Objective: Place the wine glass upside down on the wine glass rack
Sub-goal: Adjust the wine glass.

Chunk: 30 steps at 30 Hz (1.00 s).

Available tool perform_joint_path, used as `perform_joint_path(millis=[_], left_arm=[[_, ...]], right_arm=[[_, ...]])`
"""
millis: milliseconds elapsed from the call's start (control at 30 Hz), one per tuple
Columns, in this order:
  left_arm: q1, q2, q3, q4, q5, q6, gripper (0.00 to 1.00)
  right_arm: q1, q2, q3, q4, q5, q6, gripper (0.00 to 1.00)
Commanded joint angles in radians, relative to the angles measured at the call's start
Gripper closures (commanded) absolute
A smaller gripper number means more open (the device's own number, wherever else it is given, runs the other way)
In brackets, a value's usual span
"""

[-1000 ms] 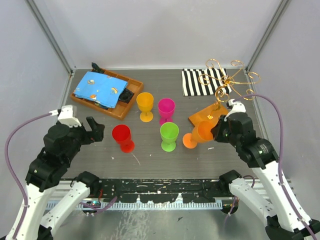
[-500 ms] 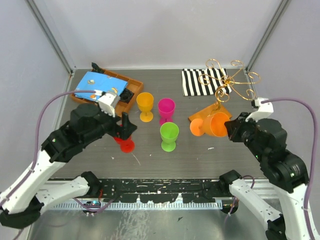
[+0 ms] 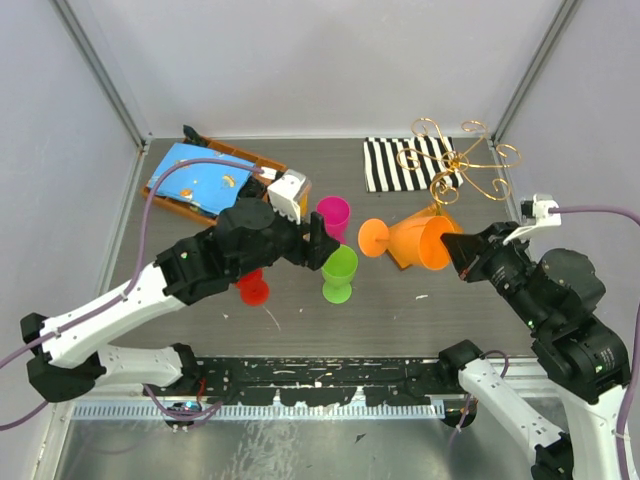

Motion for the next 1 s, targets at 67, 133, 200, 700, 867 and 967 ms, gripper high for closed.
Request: perform_joint_path(millis=[67, 133, 200, 700, 867, 967], left_arm=[[-0.004, 0.037, 0.010, 0.229, -0.029, -0.166, 0.27], [-0.004, 0.041, -0.013, 0.278, -0.019, -0.210, 0.27], [-0.004, 0.047, -0.036, 0.333, -0.003, -0.246, 0.29], [-0.004, 0.085, -0.073, 0.376, 0.005, -0.332, 0.63], [-0.004, 0.076, -0.077, 0.380, 0.016, -0.330, 0.77], [-0.005, 0.073, -0.080, 0.382, 0.015, -0.323, 0.84]], right_arm=[[0.003, -0.013, -0.014, 0.185, -0.064, 0.048, 0.99], [0.003, -0.015, -0.021, 0.197, -0.073, 0.054, 0.99], [0.003, -0.020, -0.032, 0.214, -0.085, 0.062, 0.99], [0.003, -0.071, -0.096, 0.295, -0.109, 0.107, 0.99], [0.003, -0.072, -0.106, 0.297, -0.112, 0.105, 0.99], [0.004, -0.073, -0.115, 0.299, -0.115, 0.102, 0.99]])
